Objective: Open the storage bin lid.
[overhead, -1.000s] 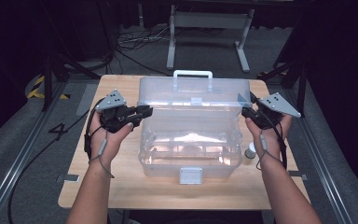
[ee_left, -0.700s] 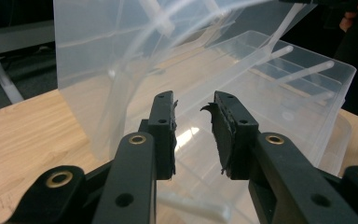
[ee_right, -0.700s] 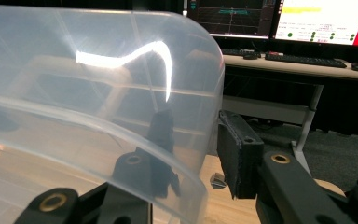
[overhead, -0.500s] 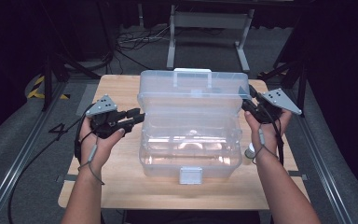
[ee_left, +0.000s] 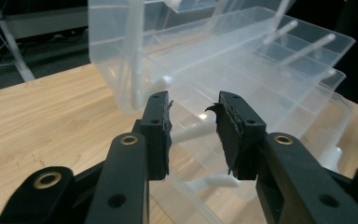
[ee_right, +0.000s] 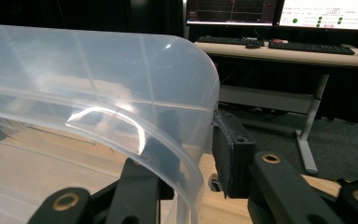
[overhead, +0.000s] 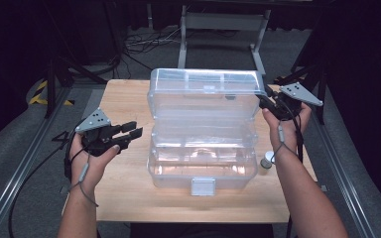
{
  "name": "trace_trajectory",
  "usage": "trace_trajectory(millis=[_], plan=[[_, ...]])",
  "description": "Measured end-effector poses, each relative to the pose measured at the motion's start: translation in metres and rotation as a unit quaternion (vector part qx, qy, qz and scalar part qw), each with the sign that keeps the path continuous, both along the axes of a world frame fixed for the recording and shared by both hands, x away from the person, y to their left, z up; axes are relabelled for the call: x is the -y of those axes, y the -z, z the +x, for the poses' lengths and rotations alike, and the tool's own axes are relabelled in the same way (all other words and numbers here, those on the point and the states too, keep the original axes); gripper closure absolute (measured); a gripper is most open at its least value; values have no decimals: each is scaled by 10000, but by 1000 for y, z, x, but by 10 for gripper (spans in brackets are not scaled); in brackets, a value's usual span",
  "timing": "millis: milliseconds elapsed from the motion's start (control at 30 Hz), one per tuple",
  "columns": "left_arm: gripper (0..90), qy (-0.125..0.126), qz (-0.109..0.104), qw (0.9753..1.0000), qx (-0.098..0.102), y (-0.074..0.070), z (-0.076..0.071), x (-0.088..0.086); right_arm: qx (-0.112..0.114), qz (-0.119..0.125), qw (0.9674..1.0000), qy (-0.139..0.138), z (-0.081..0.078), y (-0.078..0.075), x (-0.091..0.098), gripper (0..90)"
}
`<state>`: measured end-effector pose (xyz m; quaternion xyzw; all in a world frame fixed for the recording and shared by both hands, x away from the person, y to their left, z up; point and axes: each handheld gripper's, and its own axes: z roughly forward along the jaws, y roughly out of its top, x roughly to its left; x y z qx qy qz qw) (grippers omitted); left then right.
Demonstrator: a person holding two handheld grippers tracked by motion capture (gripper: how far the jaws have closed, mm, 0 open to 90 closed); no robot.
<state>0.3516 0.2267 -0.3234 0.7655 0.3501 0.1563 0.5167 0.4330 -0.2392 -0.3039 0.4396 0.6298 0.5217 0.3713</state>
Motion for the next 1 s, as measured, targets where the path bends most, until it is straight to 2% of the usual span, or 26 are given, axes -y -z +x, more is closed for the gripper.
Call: trace_trajectory(millis=[133, 200, 267, 300, 400, 433, 500, 567, 633, 800, 1000], plan=[[622, 303, 76, 9995, -76, 2, -6, 2, -80, 15, 10000, 0, 8, -1, 1, 731], [611, 637, -60, 9978, -193, 6, -9, 5, -157, -12, 9999, 3, 11, -3, 1, 732], [604, 862, -39, 9960, -250, 11, -11, 10, -176, -21, 9998, -19, 13, -3, 1, 732], [597, 862, -39, 9960, -250, 11, -11, 10, -176, -21, 9998, -19, 13, -3, 1, 732], [586, 1181, 116, 9923, -343, 19, -16, 18, -232, -14, 9997, -32, 15, -4, 2, 731], [582, 1333, 165, 9902, -382, 22, -18, 22, -236, -3, 9997, -46, 16, -4, 2, 731], [572, 1507, 211, 9875, -409, 30, -20, 27, -257, -3, 9997, -47, 18, -4, 2, 731], [569, 1551, 229, 9866, -452, 33, -20, 29, -262, 15, 9996, -45, 19, -4, 2, 732], [568, 1664, 274, 9843, -513, 40, -19, 33, -273, 24, 9996, -57, 21, -4, 2, 732], [581, 1951, 76, 9784, -679, 59, -12, 40, -280, 141, 9994, -134, 26, -3, 4, 726], [574, 2167, 189, 9731, -756, 66, -11, 46, -242, 86, 9996, -152, 28, -2, 4, 726]])
